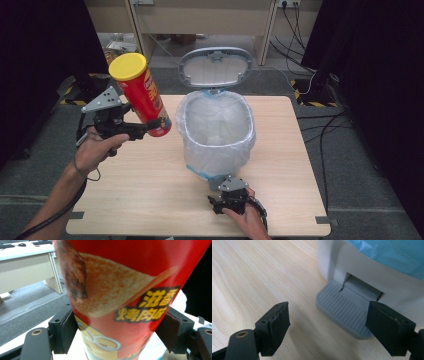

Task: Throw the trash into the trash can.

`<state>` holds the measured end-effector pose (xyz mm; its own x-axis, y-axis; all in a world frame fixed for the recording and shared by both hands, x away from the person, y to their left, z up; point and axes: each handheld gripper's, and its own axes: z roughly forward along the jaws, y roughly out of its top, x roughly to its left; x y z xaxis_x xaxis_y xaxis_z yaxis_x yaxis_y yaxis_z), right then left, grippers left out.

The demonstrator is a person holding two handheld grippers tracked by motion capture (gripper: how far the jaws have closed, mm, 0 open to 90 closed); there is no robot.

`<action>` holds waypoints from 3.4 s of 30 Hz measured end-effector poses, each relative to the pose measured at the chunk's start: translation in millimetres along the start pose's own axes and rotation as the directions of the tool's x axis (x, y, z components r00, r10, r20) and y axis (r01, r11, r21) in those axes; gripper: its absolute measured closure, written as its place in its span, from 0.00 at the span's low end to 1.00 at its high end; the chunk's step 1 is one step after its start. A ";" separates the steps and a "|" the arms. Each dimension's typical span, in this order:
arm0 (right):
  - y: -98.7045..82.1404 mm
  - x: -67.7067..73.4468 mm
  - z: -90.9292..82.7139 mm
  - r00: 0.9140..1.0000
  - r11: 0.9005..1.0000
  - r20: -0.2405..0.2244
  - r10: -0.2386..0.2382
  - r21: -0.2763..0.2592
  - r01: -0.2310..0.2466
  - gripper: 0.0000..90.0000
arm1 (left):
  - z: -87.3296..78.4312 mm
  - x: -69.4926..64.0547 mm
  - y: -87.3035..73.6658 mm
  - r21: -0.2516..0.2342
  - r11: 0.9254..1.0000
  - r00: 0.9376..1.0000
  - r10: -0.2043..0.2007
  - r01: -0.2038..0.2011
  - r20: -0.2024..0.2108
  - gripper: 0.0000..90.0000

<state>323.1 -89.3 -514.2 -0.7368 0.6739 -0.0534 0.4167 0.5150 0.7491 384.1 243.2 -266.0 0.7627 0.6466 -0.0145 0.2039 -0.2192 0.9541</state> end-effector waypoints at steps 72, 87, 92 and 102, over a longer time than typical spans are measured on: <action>0.0 -0.7 -0.1 1.000 1.000 -0.004 -0.008 0.000 0.008 0.21 | 110.3 -44.8 16.4 0.195 0.973 0.989 0.106 -0.126 0.107 0.22; 0.1 -0.1 0.0 1.000 1.000 0.000 -0.009 0.003 0.009 0.21 | 96.3 -37.8 15.5 0.180 0.978 0.991 0.087 -0.104 0.099 0.19; 0.0 -0.1 0.0 1.000 1.000 0.001 -0.013 0.003 0.013 0.21 | 86.2 -32.5 15.7 0.166 0.982 0.993 0.075 -0.089 0.088 0.17; 0.1 0.0 0.0 1.000 1.000 0.001 -0.008 0.003 0.008 0.21 | 59.0 -15.7 9.4 0.134 0.990 0.998 0.043 -0.049 0.049 0.16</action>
<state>323.1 -89.3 -514.1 -0.7397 0.6703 -0.0595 0.4125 0.5216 0.7468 410.2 187.9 -274.4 0.7997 0.6003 0.0120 0.2465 -0.3465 0.9051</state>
